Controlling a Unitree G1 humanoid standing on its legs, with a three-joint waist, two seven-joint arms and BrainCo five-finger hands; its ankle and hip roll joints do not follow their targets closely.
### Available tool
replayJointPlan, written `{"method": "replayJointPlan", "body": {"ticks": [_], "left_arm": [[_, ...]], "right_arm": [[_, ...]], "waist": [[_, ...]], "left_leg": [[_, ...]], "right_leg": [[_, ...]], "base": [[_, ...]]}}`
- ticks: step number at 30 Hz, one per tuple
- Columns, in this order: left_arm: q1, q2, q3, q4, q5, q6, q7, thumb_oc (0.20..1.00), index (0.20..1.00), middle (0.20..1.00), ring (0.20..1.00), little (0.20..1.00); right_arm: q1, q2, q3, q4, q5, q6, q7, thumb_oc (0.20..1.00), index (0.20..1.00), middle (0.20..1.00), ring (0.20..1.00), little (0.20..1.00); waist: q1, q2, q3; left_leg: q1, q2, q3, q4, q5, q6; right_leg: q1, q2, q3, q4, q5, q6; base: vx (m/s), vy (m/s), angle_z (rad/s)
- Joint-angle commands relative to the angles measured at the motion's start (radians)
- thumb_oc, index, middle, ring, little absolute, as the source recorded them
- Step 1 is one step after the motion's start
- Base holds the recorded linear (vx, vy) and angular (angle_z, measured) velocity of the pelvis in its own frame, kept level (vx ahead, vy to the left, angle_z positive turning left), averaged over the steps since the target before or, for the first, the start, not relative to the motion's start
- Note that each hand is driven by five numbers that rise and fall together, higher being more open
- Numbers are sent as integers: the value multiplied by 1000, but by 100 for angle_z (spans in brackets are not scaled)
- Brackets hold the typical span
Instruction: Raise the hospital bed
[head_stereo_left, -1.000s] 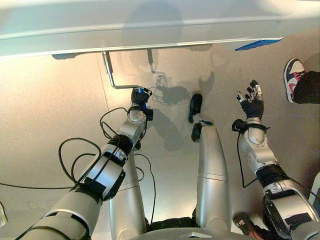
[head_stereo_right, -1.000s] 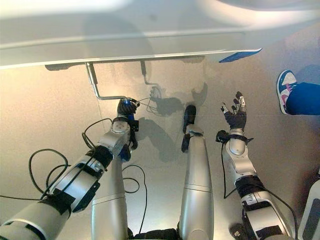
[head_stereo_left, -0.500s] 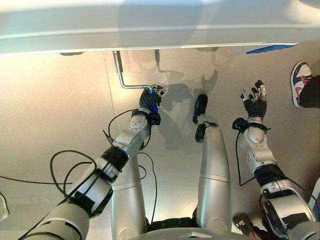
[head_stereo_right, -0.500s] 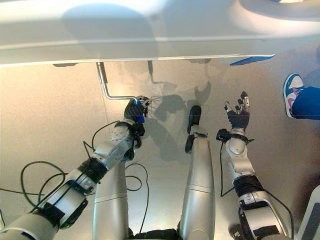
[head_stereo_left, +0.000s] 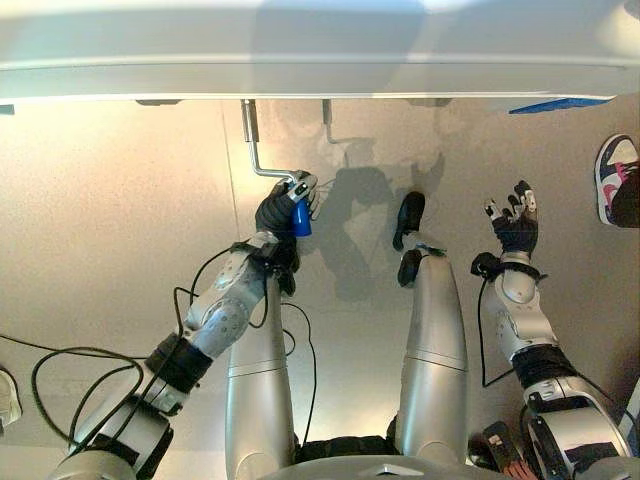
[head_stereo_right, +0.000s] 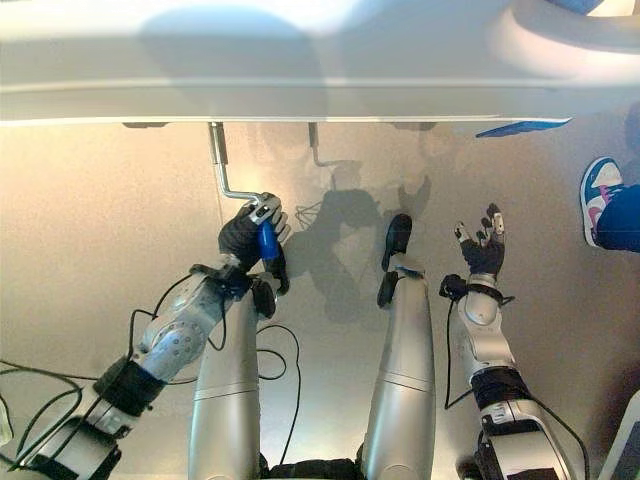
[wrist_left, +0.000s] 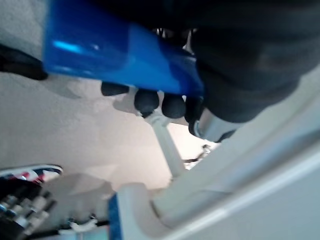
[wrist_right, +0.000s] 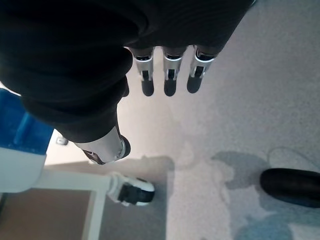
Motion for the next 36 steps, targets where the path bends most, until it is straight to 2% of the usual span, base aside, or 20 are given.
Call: {"method": "replayJointPlan", "body": {"ticks": [1, 4, 5, 9, 15, 17, 20, 27, 29, 30, 31, 33, 36], "left_arm": [[10, -88, 98, -267, -64, -121, -94, 200, 200, 200, 200, 200], [77, -82, 166, -300, -82, -150, -104, 200, 200, 200, 200, 200], [109, -77, 217, -307, -90, -172, -104, 200, 200, 200, 200, 200], [149, -73, 278, -319, -90, -204, -100, 200, 200, 200, 200, 200], [228, -77, 430, -305, -53, -275, -60, 200, 200, 200, 200, 200], [250, -69, 483, -280, 9, -306, -11, 200, 200, 200, 200, 200], [256, -15, 539, -241, 174, -318, 99, 200, 200, 200, 200, 200], [300, 105, 630, -149, 421, -266, 223, 200, 200, 200, 200, 200], [307, 144, 639, -113, 520, -229, 257, 200, 200, 200, 200, 200], [303, 174, 642, -68, 614, -197, 284, 200, 200, 200, 200, 200], [299, 175, 640, -66, 618, -197, 288, 200, 200, 200, 200, 200], [275, 212, 643, 21, 716, -170, 302, 200, 200, 200, 200, 200], [246, 229, 632, 87, 757, -160, 304, 200, 200, 200, 200, 200]], "right_arm": [[74, -70, -49, -39, -12, -36, 21, 1000, 1000, 1000, 1000, 1000], [85, -72, -57, -39, -14, -39, 30, 1000, 1000, 1000, 1000, 1000], [93, -72, -65, -39, -13, -41, 36, 1000, 1000, 1000, 1000, 1000], [98, -76, -70, -37, -12, -42, 40, 1000, 1000, 1000, 1000, 1000], [113, -85, -90, -35, -4, -48, 48, 1000, 1000, 1000, 1000, 1000], [117, -91, -93, -38, -1, -52, 48, 1000, 1000, 1000, 1000, 1000], [118, -104, -93, -36, 1, -56, 45, 1000, 1000, 1000, 1000, 1000], [127, -140, -108, -33, 4, -63, 50, 1000, 1000, 1000, 1000, 1000], [130, -148, -108, -39, -3, -64, 50, 1000, 1000, 1000, 1000, 1000], [123, -155, -105, -43, -7, -65, 49, 1000, 1000, 1000, 1000, 1000], [123, -154, -105, -43, -7, -65, 49, 1000, 1000, 1000, 1000, 1000], [115, -165, -106, -50, -11, -66, 52, 1000, 1000, 1000, 1000, 1000], [111, -178, -112, -51, -9, -68, 52, 1000, 1000, 1000, 1000, 1000]], "waist": [[-12, 91, -30], [-3, 97, -30], [2, 101, -30], [7, 102, -30], [20, 111, -30], [23, 115, -30], [29, 118, -30], [37, 127, -30], [37, 129, -30], [35, 128, -30], [35, 127, -30], [31, 128, -30], [29, 128, -30]], "left_leg": [[40, 4, -66, -131, 150, -34], [44, 3, -69, -128, 150, -34], [47, 3, -69, -127, 151, -35], [50, 1, -70, -129, 152, -36], [72, 1, -67, -155, 156, -36], [81, 1, -67, -165, 156, -34], [85, 1, -65, -173, 156, -32], [91, 1, -60, -179, 157, -29], [89, 2, -60, -173, 156, -27], [90, 4, -60, -173, 156, -27], [90, 4, -59, -173, 156, -27], [94, 7, -57, -177, 156, -25], [95, 9, -55, -182, 156, -24]], "right_leg": [[46, 9, -30, 54, 6, 3], [53, 5, -30, 53, 8, 2], [57, 3, -31, 54, 9, 2], [66, 2, -32, 46, 13, 3], [93, -6, -34, 15, 21, 4], [102, -8, -35, 7, 21, 4], [109, -8, -31, -1, 19, 4], [111, -9, -27, 3, 13, 1], [110, -8, -28, 5, 14, 1], [109, -6, -25, 4, 16, 1], [108, -6, -24, 4, 16, 1], [108, -5, -20, -1, 18, 2], [108, -3, -15, -8, 19, 3]], "base": [[0, 0, 0], [3, 12, 0], [0, 0, 0], [0, 0, 0], [-1, 11, 0], [-2, 43, -2], [1, 13, -1], [0, 0, 0], [0, 0, 0], [0, 0, 0], [0, 0, 0], [14, 36, 0], [12, 36, -4]]}}
